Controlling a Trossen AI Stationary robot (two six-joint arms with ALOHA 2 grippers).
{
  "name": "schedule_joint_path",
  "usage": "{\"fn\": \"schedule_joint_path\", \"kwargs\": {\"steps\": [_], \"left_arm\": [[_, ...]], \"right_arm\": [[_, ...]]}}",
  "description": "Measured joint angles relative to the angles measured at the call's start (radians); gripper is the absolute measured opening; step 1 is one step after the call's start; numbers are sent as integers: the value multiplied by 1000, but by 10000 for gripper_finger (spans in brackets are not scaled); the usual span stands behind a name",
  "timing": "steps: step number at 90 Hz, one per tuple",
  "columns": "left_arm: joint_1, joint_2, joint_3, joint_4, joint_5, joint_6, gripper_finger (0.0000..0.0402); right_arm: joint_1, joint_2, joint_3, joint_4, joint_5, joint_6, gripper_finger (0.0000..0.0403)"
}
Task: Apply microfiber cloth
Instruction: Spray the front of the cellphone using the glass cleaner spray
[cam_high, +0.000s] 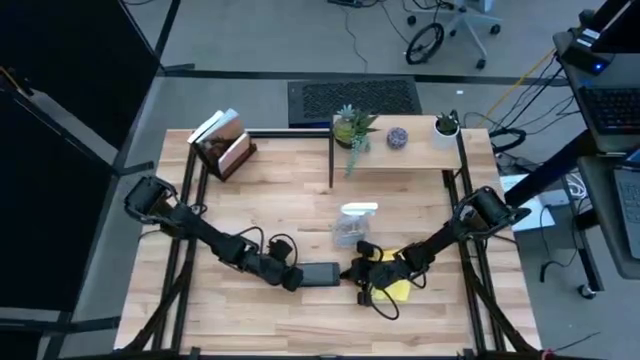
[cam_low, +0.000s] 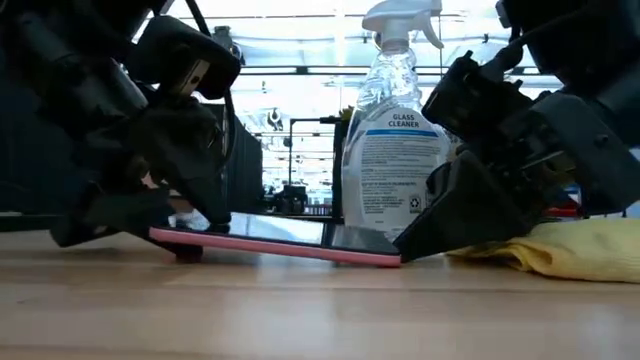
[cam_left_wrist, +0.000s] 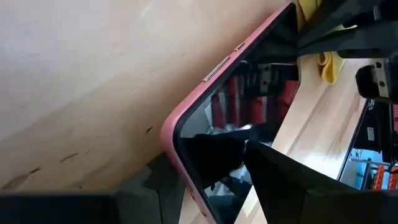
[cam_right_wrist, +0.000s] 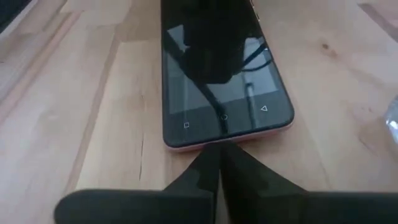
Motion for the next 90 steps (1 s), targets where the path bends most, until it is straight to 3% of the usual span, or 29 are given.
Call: {"fn": "schedule_joint_path", "kwargs": {"steps": [16,44,61,76,90], "left_arm": [[0,2,-2,26,-18,92,140],[-21,0,2,94,-2,302,34],[-39,-17,2,96,18,407,21],[-54,-72,2,80,62,437,19],[-56,-143,3,-48,61,435,18]], "right_arm": [[0,0,0,2,1,-2,0],[-4,-1,-1,-6,24,-5,0],[6,-16,-1,-7,18,-26,0],[31,-130,2,-116,-2,-9,0],[49,-287,5,-261,-11,4,4]]}}
